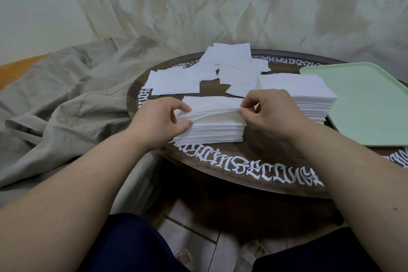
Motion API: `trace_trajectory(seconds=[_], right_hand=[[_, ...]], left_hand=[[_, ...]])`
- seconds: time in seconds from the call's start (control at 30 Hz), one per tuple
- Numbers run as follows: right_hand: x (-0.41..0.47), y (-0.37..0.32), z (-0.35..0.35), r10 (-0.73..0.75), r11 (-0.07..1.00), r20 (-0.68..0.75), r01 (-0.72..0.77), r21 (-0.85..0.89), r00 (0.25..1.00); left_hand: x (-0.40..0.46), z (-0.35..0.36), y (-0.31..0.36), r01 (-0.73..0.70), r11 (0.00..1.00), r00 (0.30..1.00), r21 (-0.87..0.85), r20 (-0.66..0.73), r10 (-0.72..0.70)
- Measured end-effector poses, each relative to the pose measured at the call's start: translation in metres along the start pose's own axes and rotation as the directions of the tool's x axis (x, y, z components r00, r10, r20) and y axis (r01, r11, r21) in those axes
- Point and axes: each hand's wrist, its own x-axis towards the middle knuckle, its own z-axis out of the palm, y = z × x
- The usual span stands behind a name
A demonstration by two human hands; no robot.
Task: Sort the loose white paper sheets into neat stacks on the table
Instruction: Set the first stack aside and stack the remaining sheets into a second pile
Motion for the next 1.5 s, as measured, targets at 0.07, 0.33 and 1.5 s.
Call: trace_trajectory(seconds=[0.07, 0.33, 1.5], right_hand=[[0.000, 0.000, 0.000, -0.001, 1.000, -0.002, 0.001, 0.015, 1.000], [0.001, 0.000, 0.003, -0.017, 1.000, 0.006, 0.017, 0.013, 1.000], [0.001, -0.002, 0.003, -0.021, 0.998, 0.117, 0.029, -0.062, 0.993]], left_hand=[[0.000, 0.001, 0.002, -0.009, 1.000, 1.000, -0.009, 0.000, 0.009], [0.005, 0.006, 0.002, 0.017, 1.000, 0.997, -0.004, -0.076, -0.017], [-0.005, -0.007, -0.004, 0.028, 1.000, 0.997, 0.005, 0.068, -0.028]])
